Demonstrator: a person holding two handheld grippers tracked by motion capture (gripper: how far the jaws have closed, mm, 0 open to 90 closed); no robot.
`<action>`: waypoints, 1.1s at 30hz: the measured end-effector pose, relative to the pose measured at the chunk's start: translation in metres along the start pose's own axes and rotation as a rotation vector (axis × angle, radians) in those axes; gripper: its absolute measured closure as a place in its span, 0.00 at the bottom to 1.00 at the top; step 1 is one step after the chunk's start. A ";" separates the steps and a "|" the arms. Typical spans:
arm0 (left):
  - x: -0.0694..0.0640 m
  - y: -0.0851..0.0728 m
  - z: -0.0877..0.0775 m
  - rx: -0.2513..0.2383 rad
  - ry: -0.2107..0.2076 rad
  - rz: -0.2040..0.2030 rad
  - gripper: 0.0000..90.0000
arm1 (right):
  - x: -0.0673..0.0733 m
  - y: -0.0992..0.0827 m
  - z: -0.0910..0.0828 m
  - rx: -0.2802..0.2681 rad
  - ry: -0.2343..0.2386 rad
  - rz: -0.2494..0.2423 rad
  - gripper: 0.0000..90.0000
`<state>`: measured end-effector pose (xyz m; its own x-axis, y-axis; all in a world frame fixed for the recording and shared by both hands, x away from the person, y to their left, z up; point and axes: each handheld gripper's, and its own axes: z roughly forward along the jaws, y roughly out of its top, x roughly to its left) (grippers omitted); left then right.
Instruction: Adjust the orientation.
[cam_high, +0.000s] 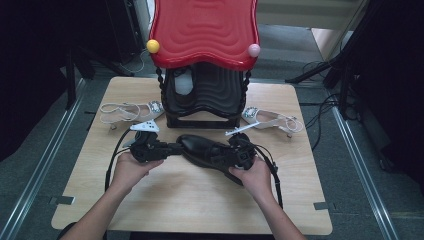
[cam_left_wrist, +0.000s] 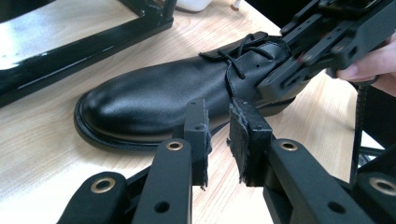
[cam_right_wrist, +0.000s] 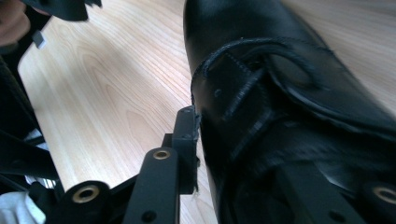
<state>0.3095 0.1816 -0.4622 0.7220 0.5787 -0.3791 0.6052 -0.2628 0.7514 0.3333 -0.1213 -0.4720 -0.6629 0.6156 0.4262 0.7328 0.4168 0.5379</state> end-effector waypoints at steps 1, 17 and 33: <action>0.000 0.000 0.000 -0.003 -0.003 -0.002 0.85 | -0.002 -0.001 -0.003 -0.003 0.008 -0.006 0.77; -0.004 0.002 0.013 0.008 -0.007 -0.004 1.00 | -0.033 -0.015 -0.074 -0.122 -0.012 -0.017 1.00; -0.009 -0.008 0.054 0.057 -0.027 0.002 1.00 | -0.069 -0.015 -0.055 -0.138 -0.084 0.001 1.00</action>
<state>0.3157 0.1368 -0.4937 0.7319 0.5569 -0.3926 0.6211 -0.3086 0.7204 0.3597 -0.2067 -0.4689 -0.6428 0.6722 0.3673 0.7016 0.3241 0.6346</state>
